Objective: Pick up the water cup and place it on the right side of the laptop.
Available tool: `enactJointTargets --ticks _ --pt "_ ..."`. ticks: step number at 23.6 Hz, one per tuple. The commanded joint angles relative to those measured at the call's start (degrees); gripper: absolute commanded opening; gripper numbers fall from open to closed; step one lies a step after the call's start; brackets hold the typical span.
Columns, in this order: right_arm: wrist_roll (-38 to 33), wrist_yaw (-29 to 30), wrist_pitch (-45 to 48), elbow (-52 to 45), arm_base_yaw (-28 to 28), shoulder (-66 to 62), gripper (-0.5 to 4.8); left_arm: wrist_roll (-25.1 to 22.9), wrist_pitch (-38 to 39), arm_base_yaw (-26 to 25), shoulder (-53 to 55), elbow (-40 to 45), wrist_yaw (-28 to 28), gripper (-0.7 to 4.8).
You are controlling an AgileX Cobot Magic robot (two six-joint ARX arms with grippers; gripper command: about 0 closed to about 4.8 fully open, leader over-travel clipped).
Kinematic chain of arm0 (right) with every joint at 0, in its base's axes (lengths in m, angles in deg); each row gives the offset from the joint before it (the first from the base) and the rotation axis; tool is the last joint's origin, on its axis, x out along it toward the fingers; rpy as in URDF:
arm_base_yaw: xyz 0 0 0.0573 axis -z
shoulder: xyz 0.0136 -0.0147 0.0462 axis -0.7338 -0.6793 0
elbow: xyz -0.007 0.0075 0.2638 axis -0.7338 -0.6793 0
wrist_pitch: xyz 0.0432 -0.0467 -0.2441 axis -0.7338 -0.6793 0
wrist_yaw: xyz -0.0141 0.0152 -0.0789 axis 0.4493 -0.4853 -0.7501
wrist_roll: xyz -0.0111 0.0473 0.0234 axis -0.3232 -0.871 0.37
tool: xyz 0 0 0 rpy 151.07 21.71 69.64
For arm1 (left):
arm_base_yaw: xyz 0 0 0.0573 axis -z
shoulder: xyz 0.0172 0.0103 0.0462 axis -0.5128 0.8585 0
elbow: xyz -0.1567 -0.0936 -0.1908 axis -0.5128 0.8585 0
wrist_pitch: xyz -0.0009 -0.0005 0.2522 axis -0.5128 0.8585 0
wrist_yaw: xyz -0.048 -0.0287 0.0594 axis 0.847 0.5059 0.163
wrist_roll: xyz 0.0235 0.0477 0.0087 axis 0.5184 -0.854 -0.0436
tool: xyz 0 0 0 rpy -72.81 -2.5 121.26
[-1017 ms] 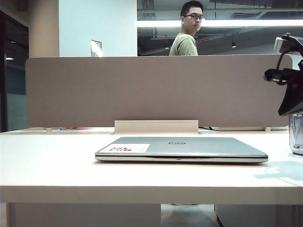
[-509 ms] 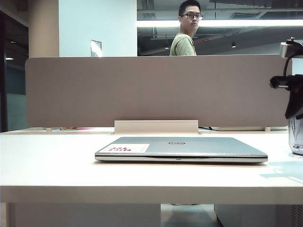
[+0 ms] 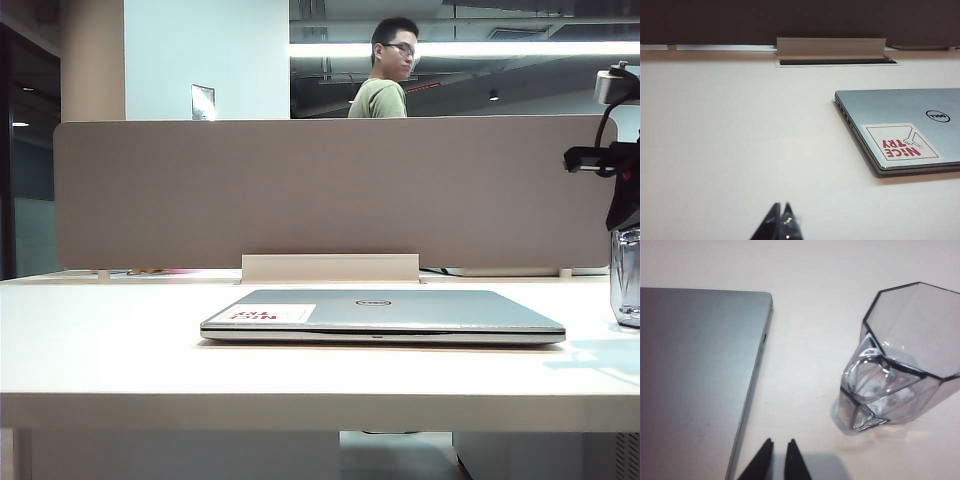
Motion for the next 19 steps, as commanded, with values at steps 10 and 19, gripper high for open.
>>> enactJointTargets --ticks 10,19 --pt "-1.68 -0.72 -2.32 0.26 1.22 -0.20 0.84 0.00 -0.31 0.04 0.07 -0.20 0.37 -0.04" --pt "-1.51 -3.19 -1.36 0.26 1.38 -8.13 1.53 0.00 -0.28 0.04 0.07 -0.17 0.37 -0.04"
